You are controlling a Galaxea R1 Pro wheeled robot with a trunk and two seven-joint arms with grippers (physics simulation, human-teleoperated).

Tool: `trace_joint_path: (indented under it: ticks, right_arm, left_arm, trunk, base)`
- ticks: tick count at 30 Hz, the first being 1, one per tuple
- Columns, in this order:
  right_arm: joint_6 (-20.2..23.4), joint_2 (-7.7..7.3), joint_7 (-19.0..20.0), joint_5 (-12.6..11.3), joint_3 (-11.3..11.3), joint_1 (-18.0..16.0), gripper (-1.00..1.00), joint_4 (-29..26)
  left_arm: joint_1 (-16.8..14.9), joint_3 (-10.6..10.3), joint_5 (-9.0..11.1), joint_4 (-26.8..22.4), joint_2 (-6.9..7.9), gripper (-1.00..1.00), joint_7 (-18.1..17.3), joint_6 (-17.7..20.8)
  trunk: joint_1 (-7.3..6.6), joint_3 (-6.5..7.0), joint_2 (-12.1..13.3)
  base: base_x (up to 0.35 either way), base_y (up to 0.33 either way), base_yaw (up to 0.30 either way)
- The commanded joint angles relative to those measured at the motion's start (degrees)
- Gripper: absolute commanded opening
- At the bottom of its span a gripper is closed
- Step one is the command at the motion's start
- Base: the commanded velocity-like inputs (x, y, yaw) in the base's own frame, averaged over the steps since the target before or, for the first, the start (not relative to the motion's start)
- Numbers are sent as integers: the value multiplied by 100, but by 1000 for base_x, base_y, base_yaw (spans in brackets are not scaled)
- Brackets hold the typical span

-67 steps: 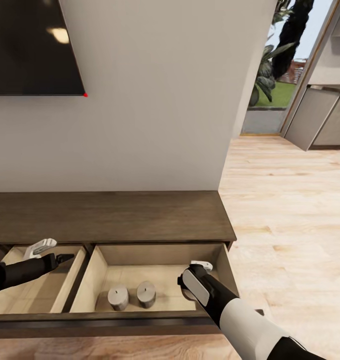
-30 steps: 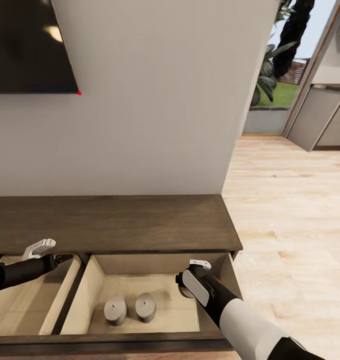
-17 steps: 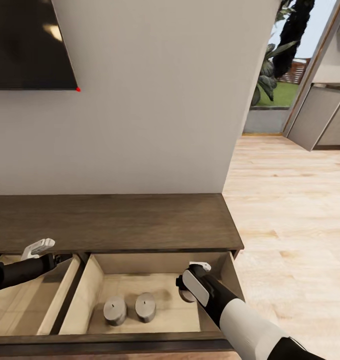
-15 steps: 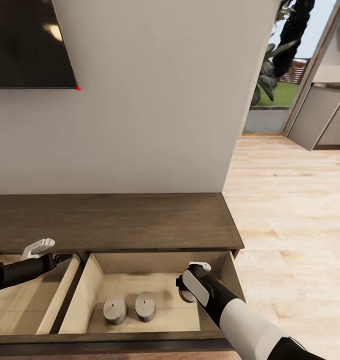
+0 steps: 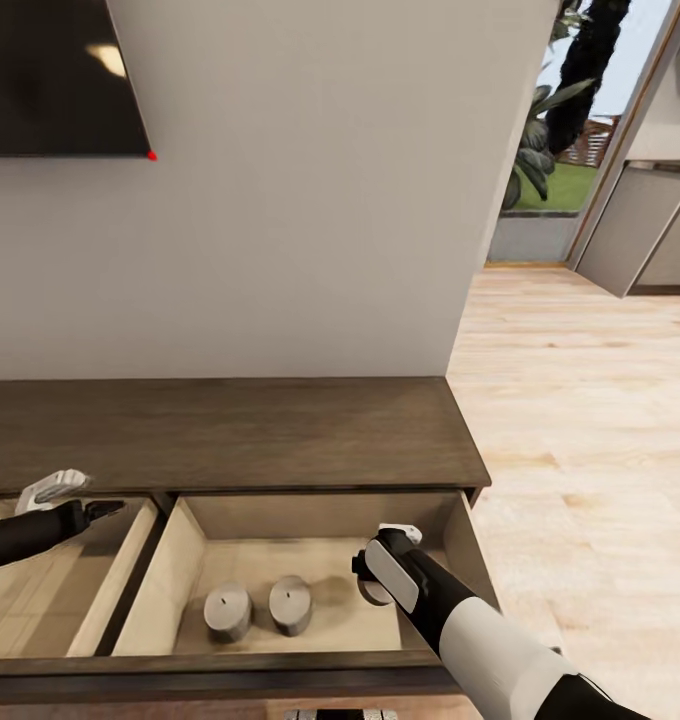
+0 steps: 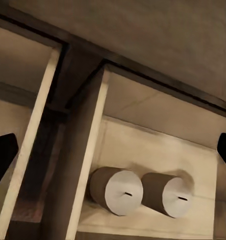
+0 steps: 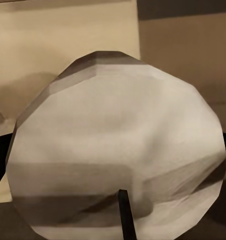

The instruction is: Place each of the two pumpkins and all three candles from the living room inside a cabinet in the living room (use any cabinet), then make sure every cabinet is closed, and position the cauldron so it is next to a table in the living room.

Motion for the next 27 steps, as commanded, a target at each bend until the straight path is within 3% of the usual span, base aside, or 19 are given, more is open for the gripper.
trace_joint_path:
  ticks: [1,3,5,6,9,15,27]
  right_arm:
    - [-21,0,0,-17,0,-1,-100,0]
    - [-26,0,2,-17,0,-1,-100,0]
    - [-37,0,3,-17,0,-1,-100,0]
    - [-41,0,3,-17,0,-1,-100,0]
    - [-53,0,3,-17,0,-1,-100,0]
    - [-56,0,3,-17,0,-1,-100,0]
    - [-57,0,3,-17,0,-1,-100,0]
  left_arm:
    - [9,106,194,2,65,100,-1,0]
    - [77,304,639,7,270,100,-9,0]
    - [379,443,1407,19,702,100,-164,0]
    - [503,463,1690,21,836,100,-279,0]
    - [769,487,2281,30,1071,100,-644,0]
    - [845,493,2466,32,1130,100,-766,0]
    - [855,495,2498,32,1134,100,-776,0]
  trunk:
    - [23,-18,-42]
    - [66,-54,-122]
    - [110,-90,-202]
    - [132,-108,-242]
    - [198,-162,-362]
    - [216,-294,-376]
    - [242,-516,-389]
  base:
    - [0,0,0]
    - [0,0,0]
    - [0,0,0]
    - [0,0,0]
    - [0,0,0]
    - [0,0,0]
    - [0,0,0]
